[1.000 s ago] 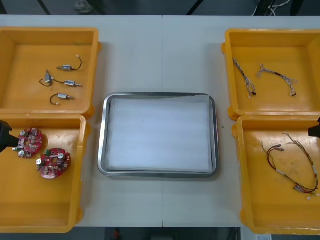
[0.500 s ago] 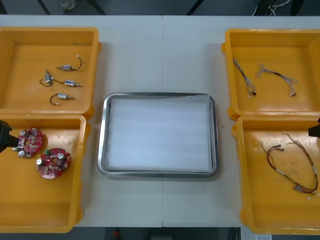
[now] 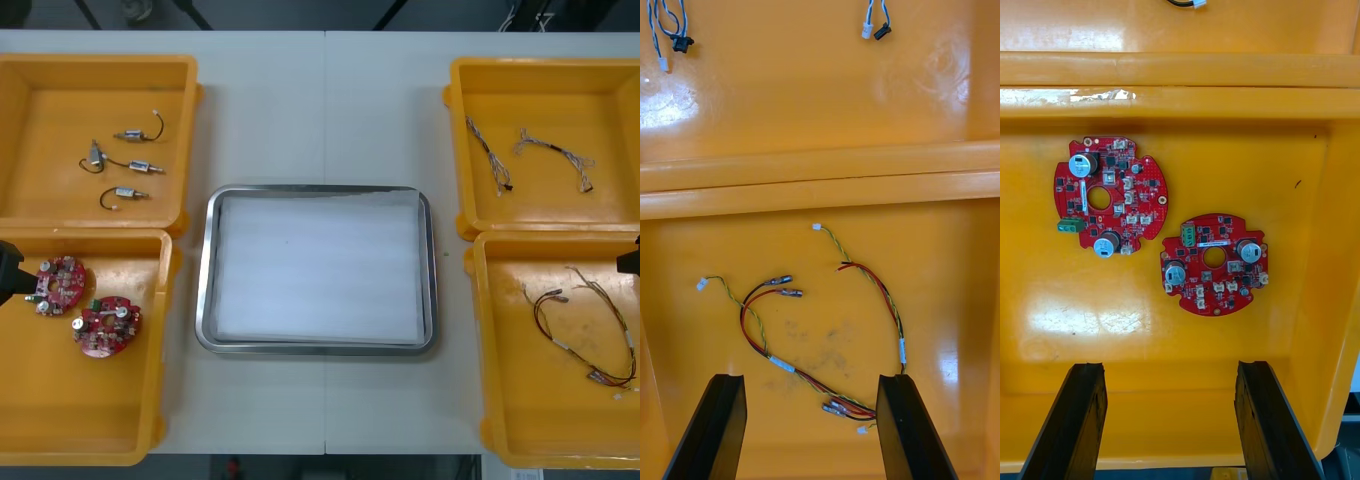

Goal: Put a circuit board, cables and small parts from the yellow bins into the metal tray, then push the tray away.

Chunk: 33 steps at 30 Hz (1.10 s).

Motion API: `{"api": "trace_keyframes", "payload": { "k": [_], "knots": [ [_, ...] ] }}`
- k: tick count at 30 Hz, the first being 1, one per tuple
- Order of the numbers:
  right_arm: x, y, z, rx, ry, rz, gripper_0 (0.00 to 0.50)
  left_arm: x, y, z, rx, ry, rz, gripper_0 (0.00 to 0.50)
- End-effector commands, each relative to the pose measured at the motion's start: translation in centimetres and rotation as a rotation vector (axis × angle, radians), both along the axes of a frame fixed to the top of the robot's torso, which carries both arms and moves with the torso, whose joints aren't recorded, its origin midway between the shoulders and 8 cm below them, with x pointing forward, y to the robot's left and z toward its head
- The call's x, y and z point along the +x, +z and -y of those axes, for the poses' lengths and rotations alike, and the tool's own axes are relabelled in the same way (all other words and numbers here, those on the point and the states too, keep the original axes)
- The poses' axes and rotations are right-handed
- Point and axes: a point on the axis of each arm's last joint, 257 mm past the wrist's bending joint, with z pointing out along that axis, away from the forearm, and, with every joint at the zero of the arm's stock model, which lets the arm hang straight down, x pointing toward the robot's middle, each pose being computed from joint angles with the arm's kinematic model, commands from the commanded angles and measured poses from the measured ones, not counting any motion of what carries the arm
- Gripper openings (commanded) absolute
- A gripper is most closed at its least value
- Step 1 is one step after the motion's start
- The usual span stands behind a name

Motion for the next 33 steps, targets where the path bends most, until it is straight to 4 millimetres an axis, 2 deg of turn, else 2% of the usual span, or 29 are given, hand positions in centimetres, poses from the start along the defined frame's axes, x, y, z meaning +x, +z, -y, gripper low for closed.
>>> {"api": "trace_keyframes", "payload": {
  "k": [1,33],
  "knots": [
    [-0.58,-0.35,0.23,0.000,-0.025,-0.019,0.500,-0.49,-0.82,-0.12,0.024,-0.048,-0.011,0.500],
    [-0.58,-0.35,0.23,0.000,-0.025,-0.019,0.500,-0.49,-0.82,-0.12,0.024,-0.048,-0.011,0.500]
  ]
}}
